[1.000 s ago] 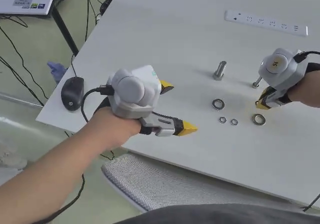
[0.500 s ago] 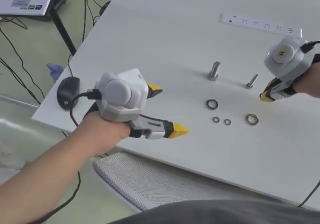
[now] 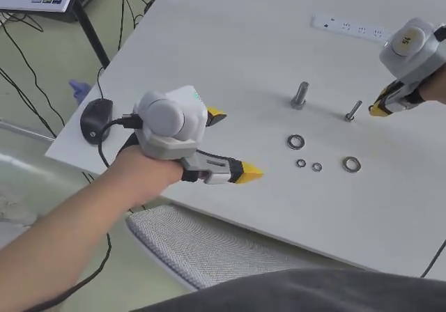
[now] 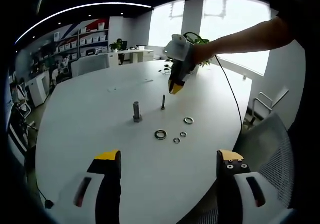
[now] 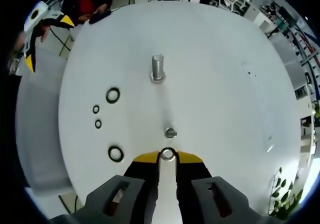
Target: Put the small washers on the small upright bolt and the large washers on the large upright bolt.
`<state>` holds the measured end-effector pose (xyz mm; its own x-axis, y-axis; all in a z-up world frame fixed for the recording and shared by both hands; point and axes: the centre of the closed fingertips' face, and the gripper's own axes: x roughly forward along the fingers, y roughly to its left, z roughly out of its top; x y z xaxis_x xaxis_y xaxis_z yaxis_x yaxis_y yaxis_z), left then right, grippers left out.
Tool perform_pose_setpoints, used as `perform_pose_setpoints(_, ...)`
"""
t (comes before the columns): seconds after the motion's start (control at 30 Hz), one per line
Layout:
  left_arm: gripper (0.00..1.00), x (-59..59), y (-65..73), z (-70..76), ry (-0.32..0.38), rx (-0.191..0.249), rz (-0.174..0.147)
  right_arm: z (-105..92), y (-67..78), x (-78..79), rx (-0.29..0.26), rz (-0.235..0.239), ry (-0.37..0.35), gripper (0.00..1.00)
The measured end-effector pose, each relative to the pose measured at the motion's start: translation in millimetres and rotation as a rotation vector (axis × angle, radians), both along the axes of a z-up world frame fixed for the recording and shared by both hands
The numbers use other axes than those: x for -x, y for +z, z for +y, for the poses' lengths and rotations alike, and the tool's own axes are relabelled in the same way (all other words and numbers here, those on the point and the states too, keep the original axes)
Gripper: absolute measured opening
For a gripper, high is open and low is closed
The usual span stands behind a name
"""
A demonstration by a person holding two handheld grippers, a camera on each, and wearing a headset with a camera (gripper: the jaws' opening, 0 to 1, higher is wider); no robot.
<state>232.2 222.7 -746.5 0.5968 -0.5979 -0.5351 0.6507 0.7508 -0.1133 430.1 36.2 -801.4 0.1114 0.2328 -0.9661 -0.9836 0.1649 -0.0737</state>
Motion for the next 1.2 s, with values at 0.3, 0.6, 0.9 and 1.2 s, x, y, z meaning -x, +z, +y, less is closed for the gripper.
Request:
perform_pose_setpoints(0.3, 0.85, 3.6, -3.4, -5.3, 0.005, 0.013, 0.009, 18.6, -2.2, -12.0, -0.003, 0.004, 0.052, 0.12)
perform_pose_setpoints(0.6, 0.88, 4.8, -8.0, -7.0, 0.006, 0.008, 0.019, 17.0, -11.5, -9.7, 0.027, 0.019, 0.077, 0.12)
perform_pose_setpoints(0.9, 0.86, 2.4, -12.7, -8.3, -0.002, -0.002, 0.03, 19.1, -12.7, -9.2, 0.018, 0.027, 0.076, 0.12)
perform_pose_setpoints(1.2, 0.84, -0.1, -15.4, -1.7, 0.002, -0.008, 0.041, 21.4, -19.0, -11.7, 0.026, 0.035, 0.085, 0.12)
